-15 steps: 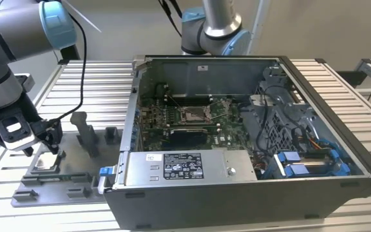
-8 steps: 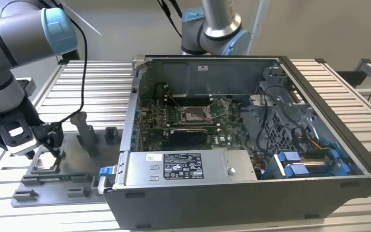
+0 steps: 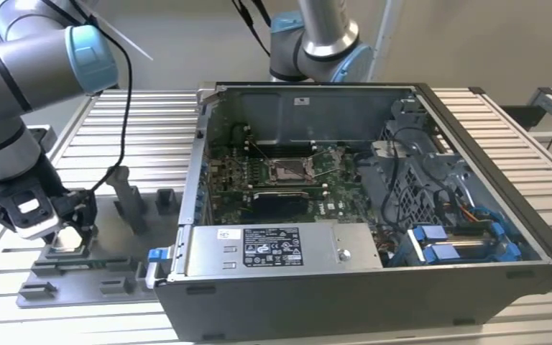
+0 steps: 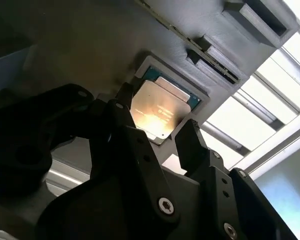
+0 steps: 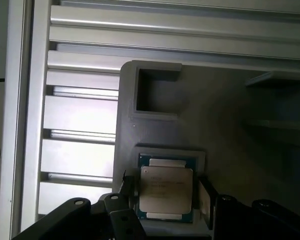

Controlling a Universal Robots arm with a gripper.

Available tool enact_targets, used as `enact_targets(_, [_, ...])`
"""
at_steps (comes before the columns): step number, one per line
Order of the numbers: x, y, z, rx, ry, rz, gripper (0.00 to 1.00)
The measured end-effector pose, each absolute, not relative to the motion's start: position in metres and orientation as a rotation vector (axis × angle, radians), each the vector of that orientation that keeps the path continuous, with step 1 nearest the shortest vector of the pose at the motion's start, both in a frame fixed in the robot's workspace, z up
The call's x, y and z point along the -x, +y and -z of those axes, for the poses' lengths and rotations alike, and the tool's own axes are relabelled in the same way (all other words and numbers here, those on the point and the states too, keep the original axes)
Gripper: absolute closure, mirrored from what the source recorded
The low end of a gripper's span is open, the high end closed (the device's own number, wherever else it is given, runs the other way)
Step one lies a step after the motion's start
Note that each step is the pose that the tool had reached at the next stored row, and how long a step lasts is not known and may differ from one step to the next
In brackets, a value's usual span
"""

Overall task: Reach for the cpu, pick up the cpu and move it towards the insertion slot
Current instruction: 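Pick up the cpu and move it towards the insertion slot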

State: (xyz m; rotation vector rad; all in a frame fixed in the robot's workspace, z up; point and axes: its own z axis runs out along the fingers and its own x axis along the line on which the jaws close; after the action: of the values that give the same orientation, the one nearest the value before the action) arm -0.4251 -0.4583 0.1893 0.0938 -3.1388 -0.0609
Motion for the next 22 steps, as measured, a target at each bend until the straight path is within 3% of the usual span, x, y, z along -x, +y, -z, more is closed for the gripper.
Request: enact_targets(22, [0.4250,-0.4583,-0.1868,-0.090,-3.139,0.061,0.00])
